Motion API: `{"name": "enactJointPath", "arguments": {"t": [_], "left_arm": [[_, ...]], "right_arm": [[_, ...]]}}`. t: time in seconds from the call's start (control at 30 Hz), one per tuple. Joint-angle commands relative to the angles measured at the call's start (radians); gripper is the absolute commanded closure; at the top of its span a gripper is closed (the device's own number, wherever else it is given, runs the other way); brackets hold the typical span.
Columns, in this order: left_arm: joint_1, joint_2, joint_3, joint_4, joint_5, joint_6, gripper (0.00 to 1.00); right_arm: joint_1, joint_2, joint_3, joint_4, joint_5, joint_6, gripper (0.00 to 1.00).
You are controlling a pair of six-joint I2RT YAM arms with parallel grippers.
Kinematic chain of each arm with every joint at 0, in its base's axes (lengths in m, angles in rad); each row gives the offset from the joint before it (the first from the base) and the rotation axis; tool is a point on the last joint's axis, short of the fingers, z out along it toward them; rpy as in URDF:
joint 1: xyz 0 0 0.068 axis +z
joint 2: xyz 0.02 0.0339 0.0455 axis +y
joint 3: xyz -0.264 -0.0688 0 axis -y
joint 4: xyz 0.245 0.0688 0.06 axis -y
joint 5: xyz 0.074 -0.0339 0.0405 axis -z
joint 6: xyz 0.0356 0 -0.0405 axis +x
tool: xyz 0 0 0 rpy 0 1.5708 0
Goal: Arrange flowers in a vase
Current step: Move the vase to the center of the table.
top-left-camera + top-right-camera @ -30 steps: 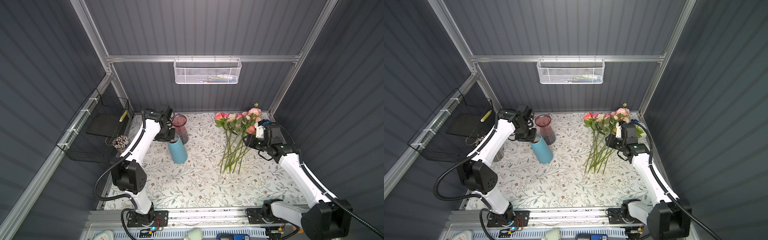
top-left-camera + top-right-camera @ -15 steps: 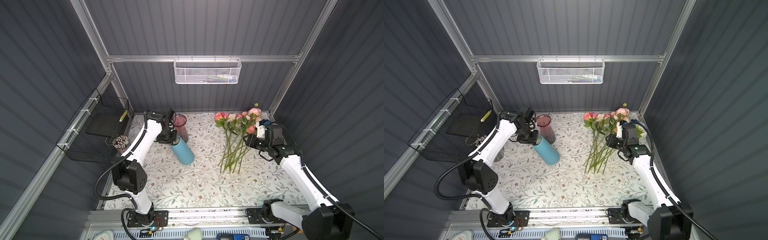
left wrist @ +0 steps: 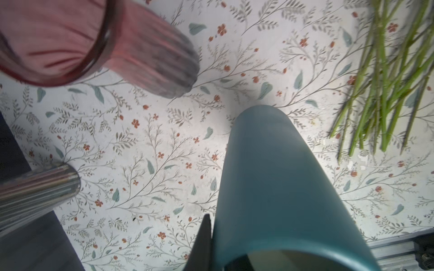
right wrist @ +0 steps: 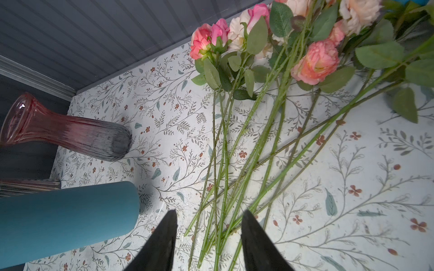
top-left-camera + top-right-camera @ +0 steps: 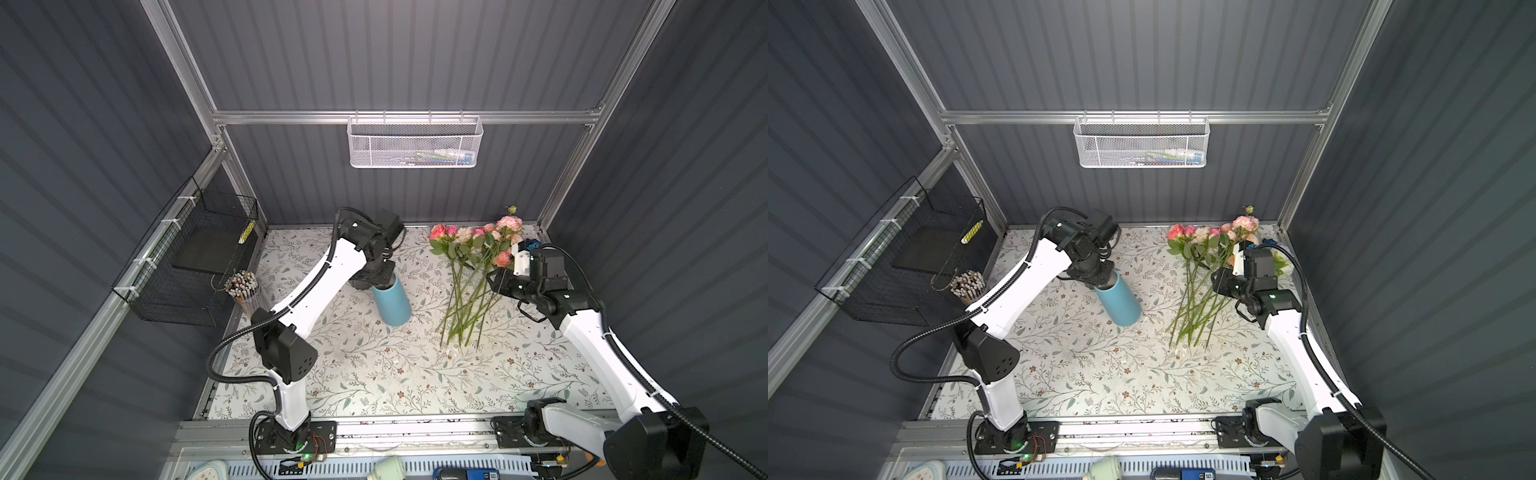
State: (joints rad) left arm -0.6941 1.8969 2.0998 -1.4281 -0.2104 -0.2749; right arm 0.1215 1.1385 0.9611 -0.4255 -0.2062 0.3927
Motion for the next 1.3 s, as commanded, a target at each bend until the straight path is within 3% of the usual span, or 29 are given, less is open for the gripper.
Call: {"name": "enactJointPath", "arguments": {"t": [0.0, 0.23, 0.53, 0.67, 0.87, 1.27], "left_arm": [[-0.056, 0.036, 0.104, -0.051, -0.079, -0.052, 1.00], [-0.142, 0.186, 0.293, -0.157, -0.143, -0.039, 1.00], [-0.152, 0.199, 0.262, -0.138, -0.114, -0.029, 1.00], [-0.152, 0.200, 0.263, -0.135, -0.114, -0.025, 0.79], [-0.153, 0.184, 0.253, -0.116, -0.126, -0.015, 0.61], [-0.152, 0.131, 0.287, -0.070, -0.115, 0.017, 0.55]], "right_arm": [[0.006, -0.013, -0.009, 0.003, -0.003, -0.005, 0.53], [0.006, -0.044, -0.007, 0.000, 0.002, -0.008, 0.53], [0.006, -0.040, -0.009, 0.002, 0.002, -0.008, 0.51], [0.005, -0.042, -0.007, -0.002, 0.002, -0.008, 0.49], [0.006, -0.043, -0.006, -0.007, 0.004, -0.011, 0.48], [0.006, -0.041, 0.014, -0.029, 0.001, -0.015, 0.48]]}}
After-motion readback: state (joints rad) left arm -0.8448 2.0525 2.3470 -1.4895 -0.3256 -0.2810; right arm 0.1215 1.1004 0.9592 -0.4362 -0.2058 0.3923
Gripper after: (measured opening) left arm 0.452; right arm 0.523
